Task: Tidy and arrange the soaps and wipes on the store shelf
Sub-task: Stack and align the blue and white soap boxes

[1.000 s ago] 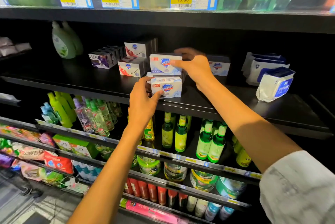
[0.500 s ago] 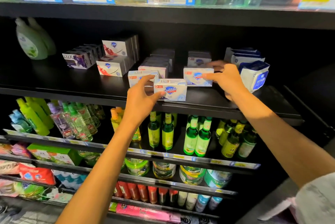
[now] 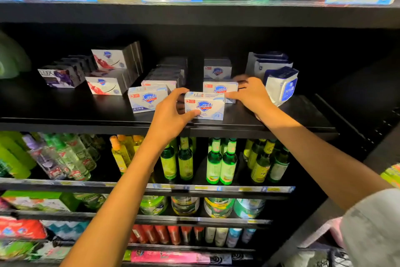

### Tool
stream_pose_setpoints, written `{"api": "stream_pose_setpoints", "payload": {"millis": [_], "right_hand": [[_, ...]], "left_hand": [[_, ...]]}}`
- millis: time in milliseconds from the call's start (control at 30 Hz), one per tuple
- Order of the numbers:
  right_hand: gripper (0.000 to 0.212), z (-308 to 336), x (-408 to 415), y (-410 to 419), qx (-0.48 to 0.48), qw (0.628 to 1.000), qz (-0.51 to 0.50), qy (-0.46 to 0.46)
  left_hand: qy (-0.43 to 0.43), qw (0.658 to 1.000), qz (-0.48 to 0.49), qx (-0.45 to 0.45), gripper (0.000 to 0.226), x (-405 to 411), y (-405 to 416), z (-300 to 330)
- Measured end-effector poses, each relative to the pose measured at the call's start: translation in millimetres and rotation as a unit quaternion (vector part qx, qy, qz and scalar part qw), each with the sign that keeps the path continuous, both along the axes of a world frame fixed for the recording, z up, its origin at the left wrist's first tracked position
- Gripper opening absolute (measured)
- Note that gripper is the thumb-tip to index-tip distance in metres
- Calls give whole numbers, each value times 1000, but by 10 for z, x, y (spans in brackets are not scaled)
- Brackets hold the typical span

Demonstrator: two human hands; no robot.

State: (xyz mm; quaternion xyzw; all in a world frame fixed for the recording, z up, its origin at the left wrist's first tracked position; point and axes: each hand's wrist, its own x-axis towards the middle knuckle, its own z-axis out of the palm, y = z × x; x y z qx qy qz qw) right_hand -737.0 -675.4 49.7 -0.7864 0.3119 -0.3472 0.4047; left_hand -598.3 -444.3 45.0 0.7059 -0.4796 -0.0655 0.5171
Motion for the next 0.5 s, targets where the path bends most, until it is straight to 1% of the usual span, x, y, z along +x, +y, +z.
{"api": "stream_pose_setpoints", "payload": {"millis": [100,233,333,500], "right_hand": [[53,28,83,-39,-5,999,-35,26],[59,79,214,-84,-20,997,-64,44],[59,118,338,-175,-29,995,-75,55],[55,183,516,-290,-74,983,-106,129]], "left_hand": [[6,1000,-1,-2,61,4,3,-15],[7,1000,-3,-5,61,10,4,-29],[0,1000,-5,-8,58,16,2,-42],[-12,1000,2,-14,56,16,-3,-55]]}}
